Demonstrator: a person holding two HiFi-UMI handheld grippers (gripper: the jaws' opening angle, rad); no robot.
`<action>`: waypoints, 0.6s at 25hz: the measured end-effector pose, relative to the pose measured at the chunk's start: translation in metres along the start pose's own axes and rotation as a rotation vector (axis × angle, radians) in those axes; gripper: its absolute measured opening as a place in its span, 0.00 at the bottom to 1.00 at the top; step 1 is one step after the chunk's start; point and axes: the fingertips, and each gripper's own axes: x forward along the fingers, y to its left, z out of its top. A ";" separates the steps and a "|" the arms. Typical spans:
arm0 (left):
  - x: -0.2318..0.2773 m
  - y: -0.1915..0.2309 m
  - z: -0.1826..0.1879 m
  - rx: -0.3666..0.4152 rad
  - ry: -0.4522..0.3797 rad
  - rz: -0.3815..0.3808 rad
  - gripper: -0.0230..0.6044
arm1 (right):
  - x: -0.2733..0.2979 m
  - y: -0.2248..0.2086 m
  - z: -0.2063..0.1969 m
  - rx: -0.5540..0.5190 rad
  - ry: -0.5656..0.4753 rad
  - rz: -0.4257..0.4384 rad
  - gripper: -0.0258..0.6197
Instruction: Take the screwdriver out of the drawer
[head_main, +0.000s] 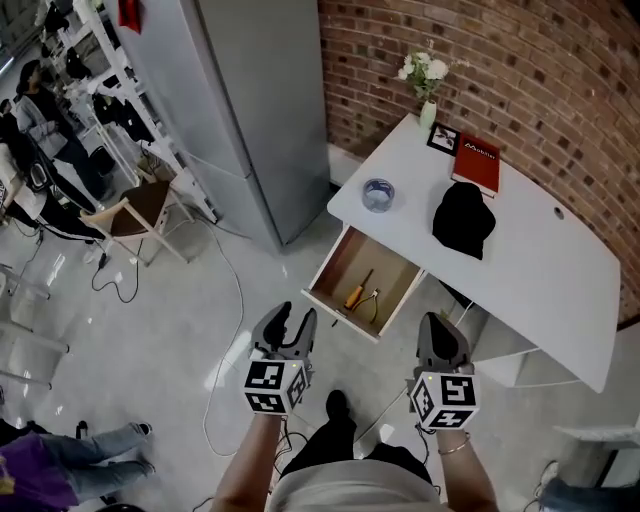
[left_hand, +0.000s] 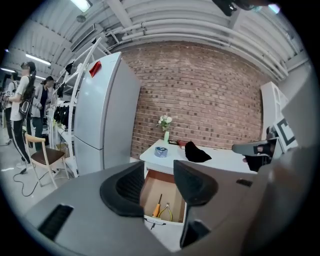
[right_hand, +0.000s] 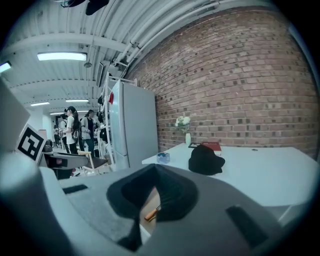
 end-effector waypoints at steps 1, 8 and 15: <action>0.006 0.003 0.001 0.002 0.004 -0.009 0.32 | 0.004 0.000 0.000 0.005 0.001 -0.009 0.04; 0.040 0.014 -0.005 0.033 0.047 -0.065 0.32 | 0.021 0.001 -0.007 0.020 0.026 -0.057 0.04; 0.067 0.001 -0.031 0.011 0.099 -0.104 0.31 | 0.027 -0.010 -0.030 0.044 0.064 -0.077 0.04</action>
